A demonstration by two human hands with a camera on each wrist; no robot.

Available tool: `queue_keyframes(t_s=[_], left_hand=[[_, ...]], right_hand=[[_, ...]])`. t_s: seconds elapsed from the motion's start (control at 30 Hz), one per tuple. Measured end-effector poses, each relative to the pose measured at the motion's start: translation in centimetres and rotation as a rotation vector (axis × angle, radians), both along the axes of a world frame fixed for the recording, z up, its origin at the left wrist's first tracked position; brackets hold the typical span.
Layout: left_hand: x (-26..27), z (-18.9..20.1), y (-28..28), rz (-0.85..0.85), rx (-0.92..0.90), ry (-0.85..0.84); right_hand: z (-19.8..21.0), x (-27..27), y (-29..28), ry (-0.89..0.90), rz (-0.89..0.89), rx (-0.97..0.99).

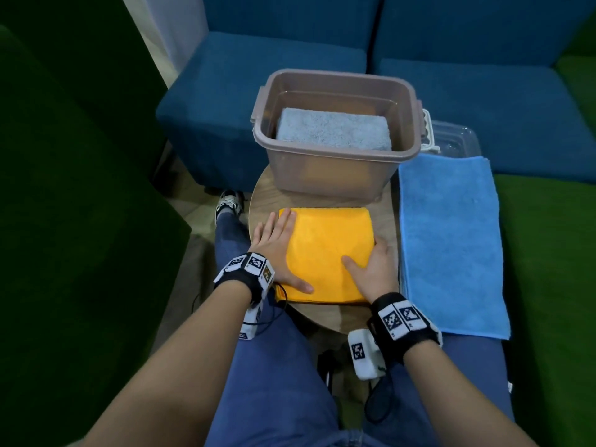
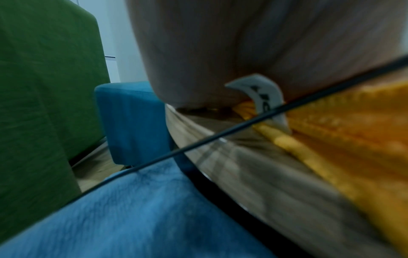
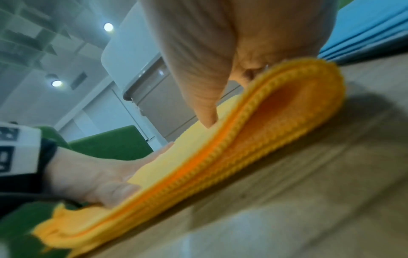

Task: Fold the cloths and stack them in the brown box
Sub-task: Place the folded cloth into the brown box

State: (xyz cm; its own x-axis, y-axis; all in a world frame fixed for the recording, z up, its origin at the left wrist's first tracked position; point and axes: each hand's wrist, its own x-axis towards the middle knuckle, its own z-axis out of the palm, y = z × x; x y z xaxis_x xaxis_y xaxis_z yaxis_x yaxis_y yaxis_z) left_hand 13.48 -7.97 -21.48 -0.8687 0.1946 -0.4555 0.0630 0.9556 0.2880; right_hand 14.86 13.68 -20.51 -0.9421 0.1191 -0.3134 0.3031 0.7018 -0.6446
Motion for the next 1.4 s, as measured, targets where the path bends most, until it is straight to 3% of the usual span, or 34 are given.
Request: queue_keyframes(t_s=[0.07,0.17,0.27,0.4,0.57,0.8,1.03,1.4], left_hand=[[0.0,0.1,0.1,0.001,0.009,0.006],[-0.2,0.1,-0.2,0.036,0.107,-0.031],[-0.3,0.3,-0.3,0.069,0.174,-0.034],[-0.3,0.0,-0.2,0.014,0.08,-0.027],[-0.2,-0.7,0.2,0.028,0.011,-0.002],[-0.1,-1.1,0.5,0.031,-0.055,0.052],[-0.3,-1.3,0.3,0.036,-0.041,0.048],[-0.1,-1.0,0.5,0.042,-0.007,0.04]], right_hand=[[0.5,-0.1,0.5,-0.06,0.007,-0.146],[1.4,-0.3,1.8,-0.044,0.007,-0.193],[2.0,-0.8,3.9,0.061,-0.054,-0.098],[2.8,-1.0,5.8,0.047,-0.017,0.109],[3.4,0.4,2.5,0.123,0.209,0.122],[2.2,1.7,-3.9,-0.043,0.438,0.262],[1.6,2.9,-4.9,0.02,0.524,0.401],[1.6,3.5,-5.0,-0.002,0.635,0.433]])
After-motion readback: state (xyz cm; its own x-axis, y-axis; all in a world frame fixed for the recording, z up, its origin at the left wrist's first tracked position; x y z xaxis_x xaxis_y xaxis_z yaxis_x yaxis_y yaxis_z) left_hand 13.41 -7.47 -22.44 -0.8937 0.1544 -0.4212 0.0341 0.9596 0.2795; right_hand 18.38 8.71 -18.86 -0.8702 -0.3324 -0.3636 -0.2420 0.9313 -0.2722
